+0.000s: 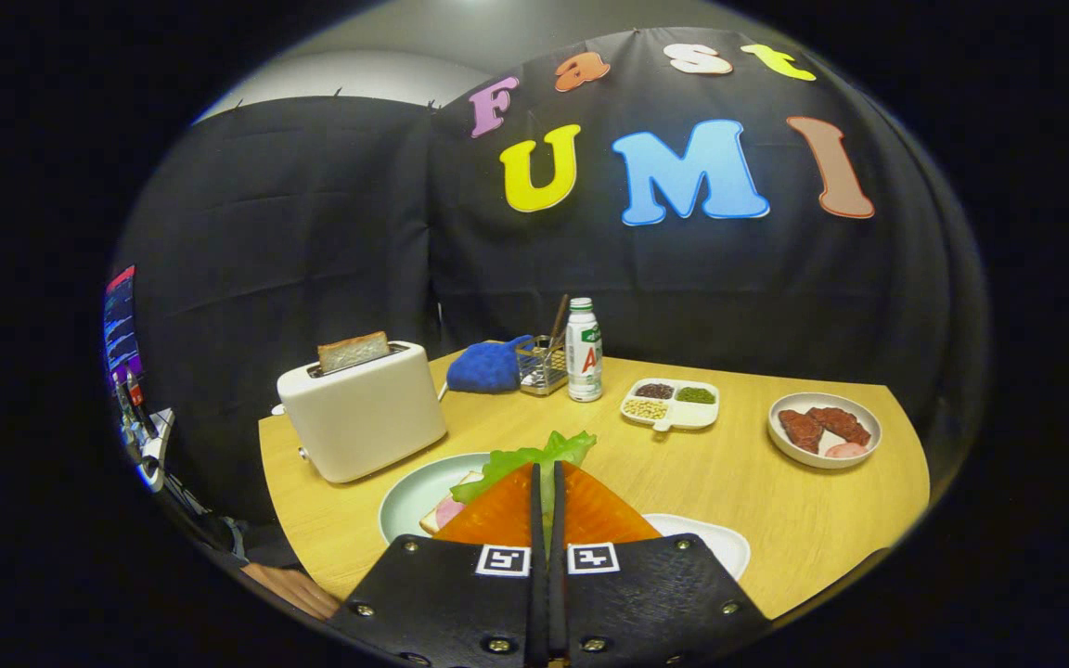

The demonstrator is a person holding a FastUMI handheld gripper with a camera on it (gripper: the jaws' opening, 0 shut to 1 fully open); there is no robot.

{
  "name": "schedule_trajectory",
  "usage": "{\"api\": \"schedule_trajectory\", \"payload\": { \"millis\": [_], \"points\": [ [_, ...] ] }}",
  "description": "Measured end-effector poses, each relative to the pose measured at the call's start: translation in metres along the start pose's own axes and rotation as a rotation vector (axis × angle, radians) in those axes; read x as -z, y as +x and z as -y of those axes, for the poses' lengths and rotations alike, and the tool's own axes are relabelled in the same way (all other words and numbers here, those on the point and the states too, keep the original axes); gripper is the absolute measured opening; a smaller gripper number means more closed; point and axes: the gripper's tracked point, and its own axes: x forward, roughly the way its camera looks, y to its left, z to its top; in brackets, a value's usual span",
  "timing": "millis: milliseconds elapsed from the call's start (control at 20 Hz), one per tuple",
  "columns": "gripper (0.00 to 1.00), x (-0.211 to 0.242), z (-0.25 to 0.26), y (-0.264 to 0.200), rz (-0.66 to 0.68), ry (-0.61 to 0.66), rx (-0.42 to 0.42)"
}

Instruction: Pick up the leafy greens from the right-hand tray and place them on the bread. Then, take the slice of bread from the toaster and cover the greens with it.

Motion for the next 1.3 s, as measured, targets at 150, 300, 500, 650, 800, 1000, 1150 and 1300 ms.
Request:
{"api": "schedule_trajectory", "payload": {
  "millis": [150,300,500,650,800,1000,1150,1300],
  "points": [
    [0.01,0.005,-0.019,0.019,-0.006,0.011,-0.044],
    [0.01,0.016,-0.031,0.033,-0.023,-0.006,-0.055],
    [0.01,0.034,-0.04,0.044,-0.042,0.021,-0.063],
    [0.01,0.05,-0.035,0.051,-0.073,0.017,-0.029],
    [0.01,0.061,-0.03,0.056,-0.088,-0.018,0.021],
    [0.02,0.062,-0.027,0.055,-0.085,-0.058,0.064],
    [0.18,0.059,-0.02,0.051,-0.077,-0.09,0.12],
    [0.35,0.049,-0.009,0.043,-0.03,-0.086,0.21]
  ]
}}
